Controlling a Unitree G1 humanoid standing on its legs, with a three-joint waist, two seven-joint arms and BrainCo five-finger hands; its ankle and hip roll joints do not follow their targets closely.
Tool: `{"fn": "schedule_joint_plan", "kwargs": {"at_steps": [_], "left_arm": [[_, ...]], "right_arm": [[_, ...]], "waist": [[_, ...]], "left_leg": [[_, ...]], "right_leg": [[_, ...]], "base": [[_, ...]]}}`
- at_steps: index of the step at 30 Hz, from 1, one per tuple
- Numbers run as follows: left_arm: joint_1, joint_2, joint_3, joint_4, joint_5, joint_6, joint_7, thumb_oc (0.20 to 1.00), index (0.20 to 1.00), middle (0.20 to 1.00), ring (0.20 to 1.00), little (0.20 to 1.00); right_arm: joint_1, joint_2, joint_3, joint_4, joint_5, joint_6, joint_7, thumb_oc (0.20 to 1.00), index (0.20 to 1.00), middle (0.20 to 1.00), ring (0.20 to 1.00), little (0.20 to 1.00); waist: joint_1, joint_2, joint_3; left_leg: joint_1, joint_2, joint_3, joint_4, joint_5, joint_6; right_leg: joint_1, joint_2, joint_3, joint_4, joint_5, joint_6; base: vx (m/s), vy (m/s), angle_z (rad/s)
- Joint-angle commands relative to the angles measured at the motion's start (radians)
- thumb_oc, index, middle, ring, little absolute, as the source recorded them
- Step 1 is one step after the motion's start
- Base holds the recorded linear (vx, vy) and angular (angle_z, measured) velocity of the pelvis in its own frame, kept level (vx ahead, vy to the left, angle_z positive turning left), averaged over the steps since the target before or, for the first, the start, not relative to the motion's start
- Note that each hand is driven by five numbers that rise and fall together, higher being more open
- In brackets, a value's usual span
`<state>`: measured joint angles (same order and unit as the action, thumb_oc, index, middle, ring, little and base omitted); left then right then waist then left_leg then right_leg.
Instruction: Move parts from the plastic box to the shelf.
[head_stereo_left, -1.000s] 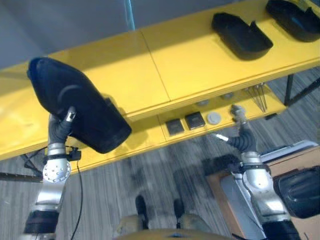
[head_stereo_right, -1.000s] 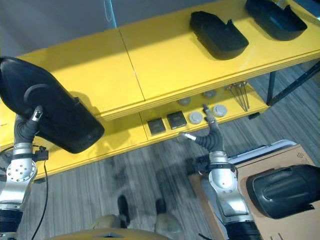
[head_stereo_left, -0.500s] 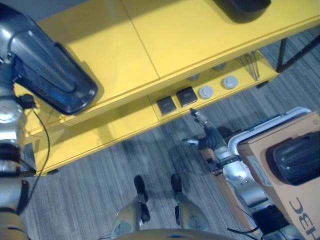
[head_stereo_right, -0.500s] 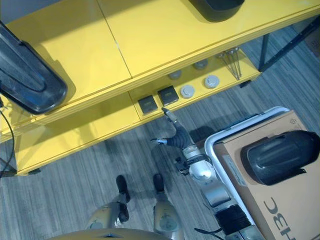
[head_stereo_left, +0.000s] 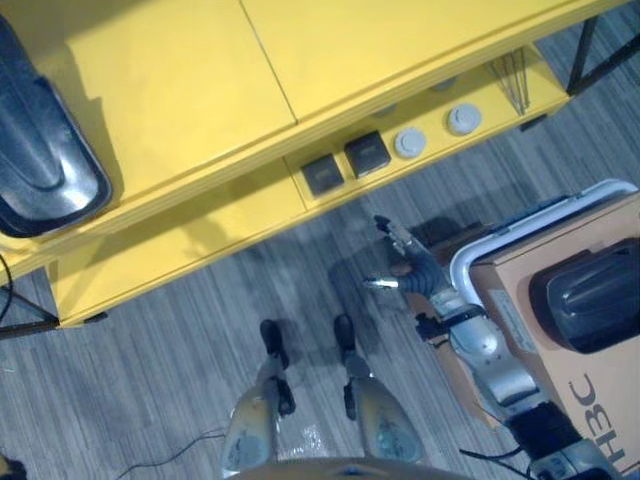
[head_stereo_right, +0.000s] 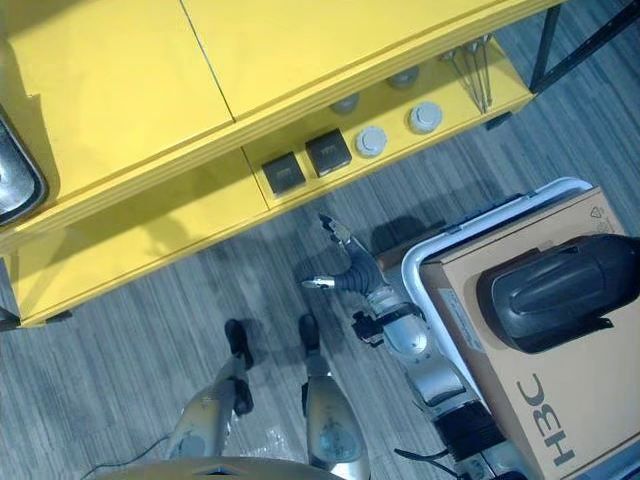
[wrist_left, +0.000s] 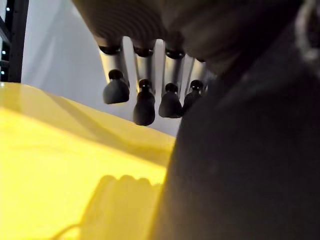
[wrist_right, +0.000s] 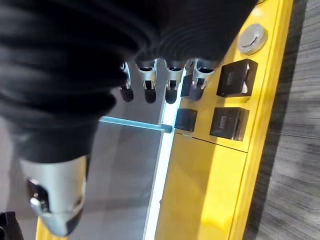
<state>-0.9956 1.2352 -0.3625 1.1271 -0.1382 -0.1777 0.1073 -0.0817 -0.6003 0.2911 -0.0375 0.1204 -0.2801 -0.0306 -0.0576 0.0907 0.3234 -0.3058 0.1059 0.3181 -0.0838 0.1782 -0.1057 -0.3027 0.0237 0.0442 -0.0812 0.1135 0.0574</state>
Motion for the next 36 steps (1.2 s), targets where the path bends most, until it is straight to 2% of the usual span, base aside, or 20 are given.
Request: {"fn": "schedule_joint_plan", "kwargs": {"at_steps": [1, 13, 14, 15, 16, 17, 20, 29, 32, 34, 36], "left_arm": [[-0.063, 0.023, 0.013, 0.021, 0.049, -0.011, 0.086, 0.2, 0.2, 0.2, 0.2, 0.2], [-0.099, -0.049, 0.034, 0.049, 0.075, 0.002, 0.202, 0.2, 0.2, 0.2, 0.2, 0.2], [-0.103, -0.066, 0.041, 0.044, 0.078, -0.001, 0.228, 0.555, 0.555, 0.555, 0.555, 0.555], [-0.109, -0.074, 0.039, 0.041, 0.084, -0.001, 0.243, 0.624, 0.624, 0.624, 0.624, 0.624], [-0.109, -0.075, 0.039, 0.041, 0.084, -0.001, 0.243, 0.928, 0.928, 0.928, 0.928, 0.928], [-0.111, -0.078, 0.041, 0.035, 0.082, -0.007, 0.258, 1.0, 1.0, 1.0, 1.0, 1.0], [-0.123, -0.117, 0.055, -0.001, 0.057, -0.028, 0.297, 1.0, 1.0, 1.0, 1.0, 1.0], [-0.167, -0.168, 0.04, -0.081, 0.021, -0.05, 0.321, 1.0, 1.0, 1.0, 1.0, 1.0], [-0.137, -0.178, 0.074, -0.158, -0.002, -0.074, 0.333, 1.0, 1.0, 1.0, 1.0, 1.0], [-0.077, -0.189, 0.12, -0.313, 0.016, -0.102, 0.37, 1.0, 1.0, 1.0, 1.0, 1.0], [-0.042, -0.189, 0.14, -0.36, 0.028, -0.107, 0.379, 1.0, 1.0, 1.0, 1.0, 1.0]], "right_arm": [[0.025, 0.001, -0.039, -0.021, 0.021, -0.077, -0.001, 1.0, 1.0, 1.0, 1.0, 1.0], [0.022, 0.029, -0.007, 0.006, 0.016, -0.087, -0.027, 1.0, 1.0, 1.0, 1.0, 1.0], [0.025, 0.033, -0.003, 0.013, 0.013, -0.087, -0.035, 1.0, 1.0, 1.0, 1.0, 1.0], [0.026, 0.037, 0.0, 0.015, 0.012, -0.087, -0.038, 1.0, 1.0, 1.0, 1.0, 1.0], [0.026, 0.037, -0.001, 0.015, 0.012, -0.087, -0.038, 1.0, 1.0, 1.0, 1.0, 1.0], [0.029, 0.038, 0.0, 0.017, 0.01, -0.089, -0.042, 1.0, 1.0, 1.0, 1.0, 1.0], [0.039, 0.042, -0.002, 0.025, 0.002, -0.094, -0.06, 1.0, 1.0, 1.0, 1.0, 1.0], [0.064, 0.035, -0.017, 0.02, -0.005, -0.085, -0.05, 1.0, 1.0, 1.0, 1.0, 1.0], [0.087, 0.033, -0.035, 0.001, -0.004, -0.083, -0.04, 1.0, 1.0, 1.0, 1.0, 1.0], [0.091, 0.027, -0.07, -0.057, -0.01, -0.089, -0.041, 1.0, 1.0, 1.0, 1.0, 1.0], [0.091, 0.02, -0.083, -0.083, -0.01, -0.091, -0.037, 1.0, 1.0, 1.0, 1.0, 1.0]], "waist": [[0.029, -0.015, -0.046], [0.028, -0.025, -0.029], [0.028, -0.028, -0.029], [0.028, -0.028, -0.029], [0.028, -0.028, -0.03], [0.028, -0.029, -0.031], [0.029, -0.032, -0.035], [0.026, -0.024, -0.076], [0.028, -0.02, -0.107], [0.033, -0.017, -0.139], [0.034, -0.016, -0.152]], "left_leg": [[0.128, 0.042, 0.048, -0.003, -0.117, -0.074], [0.081, 0.04, 0.045, -0.001, -0.122, -0.07], [0.077, 0.038, 0.047, -0.001, -0.123, -0.07], [0.076, 0.039, 0.046, 0.0, -0.124, -0.069], [0.076, 0.039, 0.046, 0.0, -0.125, -0.069], [0.076, 0.04, 0.047, 0.0, -0.125, -0.069], [0.084, 0.042, 0.044, 0.003, -0.131, -0.069], [0.147, 0.039, 0.031, 0.005, -0.144, -0.066], [0.193, 0.034, 0.024, 0.009, -0.163, -0.064], [0.254, 0.022, 0.024, 0.012, -0.182, -0.059], [0.27, 0.017, 0.022, 0.017, -0.186, -0.057]], "right_leg": [[0.009, -0.04, -0.041, 0.073, -0.114, 0.194], [-0.032, -0.04, -0.046, 0.066, -0.098, 0.198], [-0.036, -0.04, -0.047, 0.064, -0.096, 0.199], [-0.038, -0.039, -0.048, 0.065, -0.096, 0.198], [-0.038, -0.039, -0.048, 0.065, -0.096, 0.198], [-0.038, -0.039, -0.05, 0.066, -0.096, 0.198], [-0.032, -0.039, -0.051, 0.072, -0.101, 0.197], [0.028, -0.047, -0.066, 0.09, -0.129, 0.195], [0.075, -0.054, -0.075, 0.099, -0.148, 0.195], [0.135, -0.065, -0.083, 0.11, -0.168, 0.197], [0.154, -0.073, -0.087, 0.115, -0.17, 0.196]], "base": [[0.03, 0.019, -0.03], [0.0, 0.006, -0.01], [0.0, 0.003, -0.05], [0.0, 0.0, 0.0], [0.0, 0.0, 0.0], [0.0, 0.0, 0.0], [0.0, 0.0, 0.0], [0.0, -0.009, 0.04], [0.04, -0.004, 0.07], [0.06, 0.001, 0.14], [0.05, -0.002, 0.12]]}}
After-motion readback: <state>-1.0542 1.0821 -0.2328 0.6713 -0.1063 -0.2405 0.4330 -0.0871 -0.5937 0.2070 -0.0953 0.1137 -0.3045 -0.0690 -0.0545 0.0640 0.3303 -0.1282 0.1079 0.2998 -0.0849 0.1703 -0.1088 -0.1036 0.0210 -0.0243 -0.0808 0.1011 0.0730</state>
